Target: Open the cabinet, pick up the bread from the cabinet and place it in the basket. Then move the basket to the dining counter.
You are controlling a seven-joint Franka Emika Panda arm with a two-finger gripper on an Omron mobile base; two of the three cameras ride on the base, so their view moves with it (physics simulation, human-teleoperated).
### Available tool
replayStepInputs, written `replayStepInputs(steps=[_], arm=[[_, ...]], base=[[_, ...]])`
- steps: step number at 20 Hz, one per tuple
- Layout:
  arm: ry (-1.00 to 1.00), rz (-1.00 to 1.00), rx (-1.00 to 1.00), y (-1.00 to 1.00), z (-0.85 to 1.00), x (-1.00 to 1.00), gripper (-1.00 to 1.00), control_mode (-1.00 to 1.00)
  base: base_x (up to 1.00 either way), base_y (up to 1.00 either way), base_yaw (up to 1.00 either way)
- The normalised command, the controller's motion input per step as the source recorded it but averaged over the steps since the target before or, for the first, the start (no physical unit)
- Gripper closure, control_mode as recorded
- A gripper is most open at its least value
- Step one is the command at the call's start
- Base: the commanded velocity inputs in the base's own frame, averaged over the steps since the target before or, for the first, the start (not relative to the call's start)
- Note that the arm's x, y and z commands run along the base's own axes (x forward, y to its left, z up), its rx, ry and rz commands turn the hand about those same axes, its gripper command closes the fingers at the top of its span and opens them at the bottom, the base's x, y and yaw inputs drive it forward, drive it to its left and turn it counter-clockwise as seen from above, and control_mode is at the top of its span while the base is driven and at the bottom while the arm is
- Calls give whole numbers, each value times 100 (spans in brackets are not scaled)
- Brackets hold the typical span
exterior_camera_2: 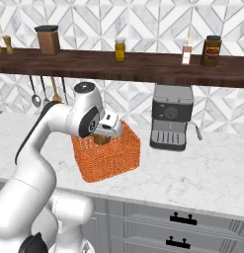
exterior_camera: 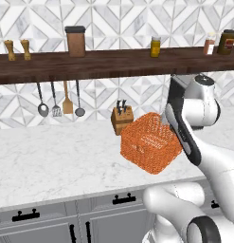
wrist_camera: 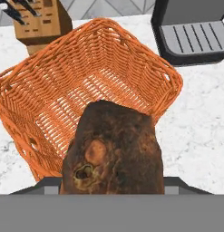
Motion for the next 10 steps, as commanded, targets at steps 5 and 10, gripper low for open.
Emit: replayStepInputs(steps=[5, 10], arm=[[10, 10, -8, 25, -44, 90, 100, -100], [14, 16, -1, 4, -60, 75, 100, -100]], base=[[0, 0, 0], [0, 0, 0]])
